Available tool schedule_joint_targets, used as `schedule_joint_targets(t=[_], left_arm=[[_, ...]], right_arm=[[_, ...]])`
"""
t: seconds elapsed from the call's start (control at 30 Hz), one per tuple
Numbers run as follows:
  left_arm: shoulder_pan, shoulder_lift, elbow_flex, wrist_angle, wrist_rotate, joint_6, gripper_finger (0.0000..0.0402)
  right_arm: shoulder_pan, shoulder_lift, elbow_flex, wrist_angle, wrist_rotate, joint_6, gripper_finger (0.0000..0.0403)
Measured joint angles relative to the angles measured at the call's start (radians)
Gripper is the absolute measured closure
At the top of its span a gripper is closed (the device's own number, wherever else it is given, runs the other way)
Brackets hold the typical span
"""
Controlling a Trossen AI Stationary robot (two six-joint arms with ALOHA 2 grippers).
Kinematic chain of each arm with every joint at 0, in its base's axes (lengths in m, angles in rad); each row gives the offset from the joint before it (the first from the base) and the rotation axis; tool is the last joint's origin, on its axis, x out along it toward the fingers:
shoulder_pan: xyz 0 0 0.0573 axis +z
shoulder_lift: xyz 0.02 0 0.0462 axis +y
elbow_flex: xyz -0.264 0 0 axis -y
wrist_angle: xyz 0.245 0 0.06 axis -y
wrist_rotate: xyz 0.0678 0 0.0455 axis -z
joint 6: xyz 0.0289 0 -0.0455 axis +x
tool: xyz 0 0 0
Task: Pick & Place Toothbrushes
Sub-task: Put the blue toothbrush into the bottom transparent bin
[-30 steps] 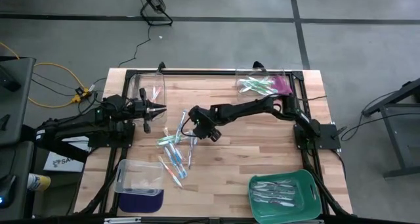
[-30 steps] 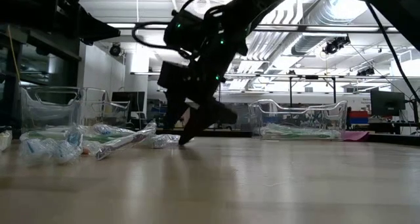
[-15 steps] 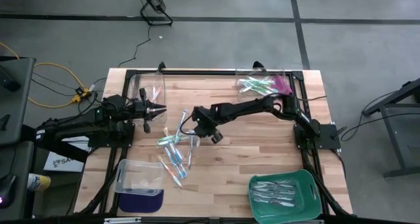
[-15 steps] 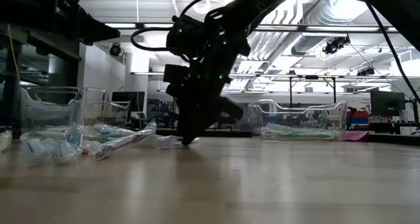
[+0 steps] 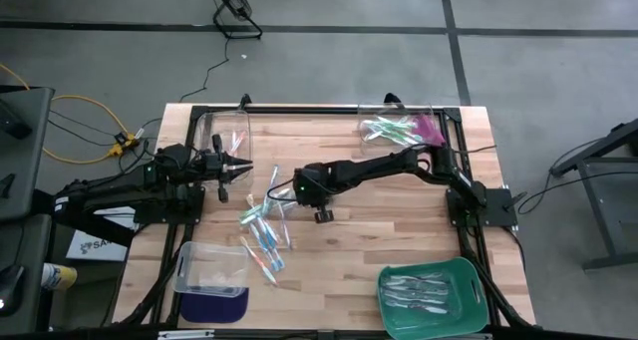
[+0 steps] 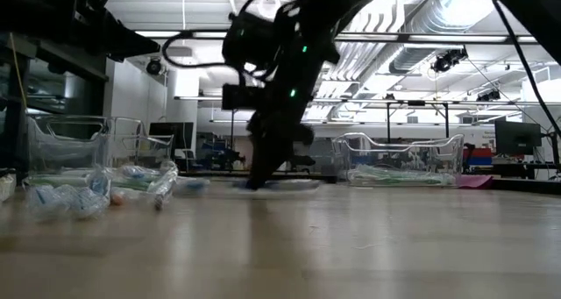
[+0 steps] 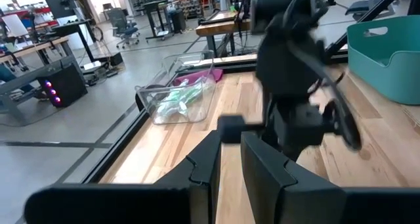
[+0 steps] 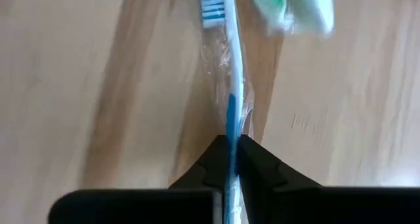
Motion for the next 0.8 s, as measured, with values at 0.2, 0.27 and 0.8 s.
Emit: schedule_joint_targets(t=[0.2,0.27,0.8], left_arm=[[0.0,0.0,0.0,0.0,-0.001,0.0,0.0343],[0.0,0.0,0.0,0.0,-0.001,0.0,0.0343],[0.0,0.022,-0.002,0.025,0.003,-0.001,0.0343]], right_arm=[[0.035,-0.11,0.001,-0.077,0.008,0.229,0.0392],[0.055,-0.159,0.001,-0.098,0.014,0.27,0.0393],[0.331,-0.504,-0.188,0.396,0.429,0.277,0.0395]])
